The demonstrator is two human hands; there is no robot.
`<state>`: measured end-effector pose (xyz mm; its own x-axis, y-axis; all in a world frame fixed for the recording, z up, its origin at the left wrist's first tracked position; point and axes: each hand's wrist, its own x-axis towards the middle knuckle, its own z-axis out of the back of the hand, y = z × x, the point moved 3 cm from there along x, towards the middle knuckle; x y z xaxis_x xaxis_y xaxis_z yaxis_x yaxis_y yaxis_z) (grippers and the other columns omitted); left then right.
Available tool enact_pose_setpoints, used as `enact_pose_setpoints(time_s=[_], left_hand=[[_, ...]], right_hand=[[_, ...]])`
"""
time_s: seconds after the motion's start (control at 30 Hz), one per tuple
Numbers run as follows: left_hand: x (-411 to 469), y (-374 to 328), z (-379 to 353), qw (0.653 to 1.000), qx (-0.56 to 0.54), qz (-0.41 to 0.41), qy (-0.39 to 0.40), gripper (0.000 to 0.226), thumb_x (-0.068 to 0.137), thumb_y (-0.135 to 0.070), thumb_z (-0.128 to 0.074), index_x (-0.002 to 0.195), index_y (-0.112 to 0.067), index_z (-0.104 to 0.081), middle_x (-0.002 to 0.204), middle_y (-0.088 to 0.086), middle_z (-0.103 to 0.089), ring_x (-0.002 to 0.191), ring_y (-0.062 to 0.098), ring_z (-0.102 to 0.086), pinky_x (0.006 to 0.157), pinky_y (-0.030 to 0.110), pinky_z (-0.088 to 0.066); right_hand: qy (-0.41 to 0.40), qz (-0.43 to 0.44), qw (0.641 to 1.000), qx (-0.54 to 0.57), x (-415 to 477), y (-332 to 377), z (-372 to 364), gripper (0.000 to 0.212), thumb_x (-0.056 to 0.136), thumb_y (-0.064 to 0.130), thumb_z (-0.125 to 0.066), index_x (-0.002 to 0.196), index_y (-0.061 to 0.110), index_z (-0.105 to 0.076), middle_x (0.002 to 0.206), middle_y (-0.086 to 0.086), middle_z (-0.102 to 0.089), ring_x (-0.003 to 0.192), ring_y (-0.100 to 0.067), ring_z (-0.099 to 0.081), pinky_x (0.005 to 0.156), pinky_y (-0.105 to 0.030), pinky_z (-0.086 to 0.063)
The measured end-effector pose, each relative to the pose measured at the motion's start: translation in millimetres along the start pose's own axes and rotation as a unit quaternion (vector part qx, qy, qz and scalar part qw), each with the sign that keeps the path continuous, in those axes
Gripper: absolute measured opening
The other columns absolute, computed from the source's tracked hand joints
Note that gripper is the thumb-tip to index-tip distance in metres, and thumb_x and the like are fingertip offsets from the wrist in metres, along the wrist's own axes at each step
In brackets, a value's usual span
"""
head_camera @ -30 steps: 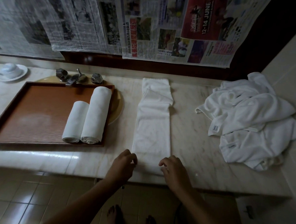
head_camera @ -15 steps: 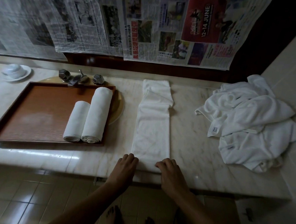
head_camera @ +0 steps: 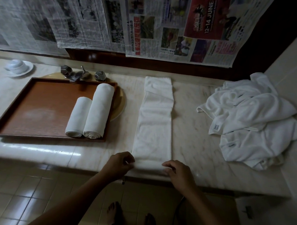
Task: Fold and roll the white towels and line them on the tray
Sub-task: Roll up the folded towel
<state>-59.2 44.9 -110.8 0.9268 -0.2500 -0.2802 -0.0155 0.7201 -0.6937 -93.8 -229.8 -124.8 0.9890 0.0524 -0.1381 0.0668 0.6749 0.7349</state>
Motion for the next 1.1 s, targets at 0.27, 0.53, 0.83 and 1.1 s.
enact_pose_setpoints(time_s=[0.27, 0.53, 0.83, 1.1], left_hand=[[8, -8, 2, 1.0, 0.003, 0.024, -0.008, 0.014, 0.094, -0.025, -0.072, 0.107, -0.022, -0.077, 0.092, -0.018, -0.066, 0.079, -0.008, -0.058, 0.066, 0.004, -0.042], [-28, -16, -63, 0.953, 0.218, -0.178, -0.111, 0.051, 0.08, -0.021, -0.077, 0.127, -0.023, -0.056, 0.123, -0.001, -0.057, 0.107, 0.018, -0.054, 0.088, 0.034, -0.049], [0, -14, -50, 0.936, 0.269, -0.209, -0.087, 0.069, 0.065, -0.011, -0.085, 0.128, -0.01, -0.056, 0.127, 0.009, -0.05, 0.103, 0.025, -0.055, 0.085, 0.04, -0.057], [-5, -10, -35, 0.964, 0.216, -0.15, -0.028, 0.034, 0.09, -0.013, -0.066, 0.121, -0.023, -0.057, 0.114, -0.006, -0.059, 0.098, 0.012, -0.053, 0.087, 0.025, -0.043]], right_hand=[[-0.119, 0.19, 0.936, -0.273, -41, 26, -61, 0.05, 0.085, 0.004, -0.05, 0.13, 0.015, -0.068, 0.134, -0.01, -0.063, 0.123, -0.031, -0.058, 0.099, -0.052, -0.052], [-0.127, 0.188, 0.92, -0.319, -40, 15, -73, 0.05, 0.101, 0.008, -0.029, 0.136, 0.01, -0.065, 0.143, -0.015, -0.059, 0.132, -0.036, -0.057, 0.111, -0.052, -0.031], [-0.03, 0.16, 0.94, -0.299, -8, 23, -51, 0.05, 0.089, 0.012, -0.04, 0.131, 0.012, -0.067, 0.13, -0.013, -0.064, 0.119, -0.032, -0.06, 0.098, -0.048, -0.055], [0.037, 0.094, 0.977, -0.189, -8, 22, -29, 0.045, 0.097, 0.003, -0.053, 0.135, 0.026, -0.056, 0.13, 0.006, -0.058, 0.116, -0.014, -0.055, 0.094, -0.027, -0.049]])
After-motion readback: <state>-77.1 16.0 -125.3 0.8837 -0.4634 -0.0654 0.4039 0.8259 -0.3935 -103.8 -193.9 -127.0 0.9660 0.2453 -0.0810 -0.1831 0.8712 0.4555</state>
